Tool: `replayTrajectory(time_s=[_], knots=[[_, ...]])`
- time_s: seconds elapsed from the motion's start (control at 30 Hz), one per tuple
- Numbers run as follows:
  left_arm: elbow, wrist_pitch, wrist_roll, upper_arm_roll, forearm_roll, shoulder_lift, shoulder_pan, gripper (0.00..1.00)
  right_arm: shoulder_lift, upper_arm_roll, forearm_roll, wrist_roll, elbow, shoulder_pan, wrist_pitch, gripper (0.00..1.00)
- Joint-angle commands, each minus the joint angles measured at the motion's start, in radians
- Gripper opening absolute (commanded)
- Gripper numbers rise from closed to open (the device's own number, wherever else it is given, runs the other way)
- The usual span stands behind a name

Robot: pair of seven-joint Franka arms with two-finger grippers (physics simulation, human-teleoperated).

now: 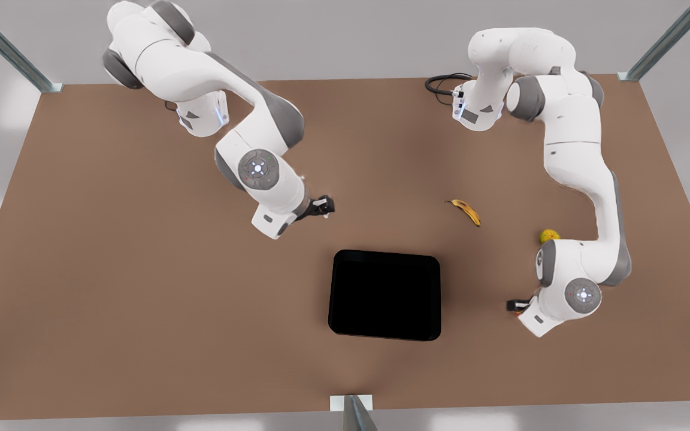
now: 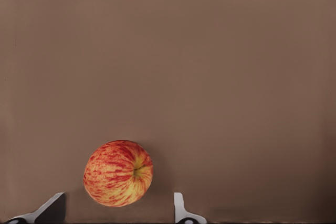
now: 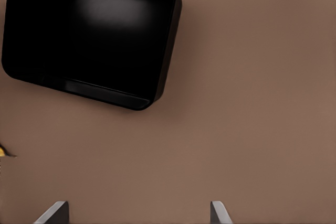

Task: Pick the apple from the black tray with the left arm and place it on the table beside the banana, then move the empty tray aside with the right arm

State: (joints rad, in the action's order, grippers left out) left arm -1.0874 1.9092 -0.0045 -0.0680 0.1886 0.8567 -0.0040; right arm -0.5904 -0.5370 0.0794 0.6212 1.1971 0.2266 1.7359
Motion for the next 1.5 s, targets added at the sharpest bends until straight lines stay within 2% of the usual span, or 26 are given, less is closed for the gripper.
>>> replayTrajectory(time_s=[0.0,0.03,0.1,0.13,0.17,0.27,0.37,0.53,0.77,1.0,1.47], knots=[[0.004,-0.165,0.258,-0.001,-0.076,-0.126,0.002,1.00,-0.049,0.009,0.066,0.767,-0.050,0.013,0.080,1.00],[0.003,-0.226,0.057,0.002,-0.208,-0.246,0.004,1.00,-0.091,0.011,0.088,0.778,-0.096,0.030,0.082,0.99],[-0.078,-0.372,-0.020,0.007,-0.258,-0.456,0.006,1.00,-0.126,0.011,0.112,0.818,-0.100,0.043,0.159,0.99],[-0.338,-0.238,0.003,0.007,-0.248,-0.640,0.027,1.00,-0.144,0.009,0.129,0.819,-0.100,0.049,0.186,0.99],[-0.488,-0.180,0.014,0.005,-0.248,-0.739,0.029,1.00,-0.155,0.009,0.143,0.838,-0.100,0.057,0.214,0.99],[-0.405,-0.190,-0.005,-0.001,-0.247,-0.657,0.010,1.00,-0.193,0.009,0.155,0.838,-0.103,0.069,0.264,0.99],[-0.387,-0.193,0.063,0.004,-0.250,-0.636,0.064,1.00,-0.244,0.008,0.184,0.838,-0.105,0.079,0.332,0.99],[-0.350,-0.193,0.044,-0.003,-0.215,-0.568,0.047,1.00,-0.295,0.011,0.255,0.824,-0.114,0.080,0.396,1.00],[-0.356,-0.194,0.049,-0.003,-0.215,-0.565,0.049,1.00,-0.376,0.034,0.299,0.784,-0.142,0.088,0.502,1.00],[-0.359,-0.196,0.047,-0.003,-0.213,-0.565,0.047,1.00,-0.445,0.038,0.299,0.611,-0.178,0.099,0.531,1.00],[-0.364,-0.208,0.044,-0.003,-0.208,-0.565,0.045,1.00,-0.503,0.066,0.303,0.460,-0.185,0.134,0.605,1.00]])
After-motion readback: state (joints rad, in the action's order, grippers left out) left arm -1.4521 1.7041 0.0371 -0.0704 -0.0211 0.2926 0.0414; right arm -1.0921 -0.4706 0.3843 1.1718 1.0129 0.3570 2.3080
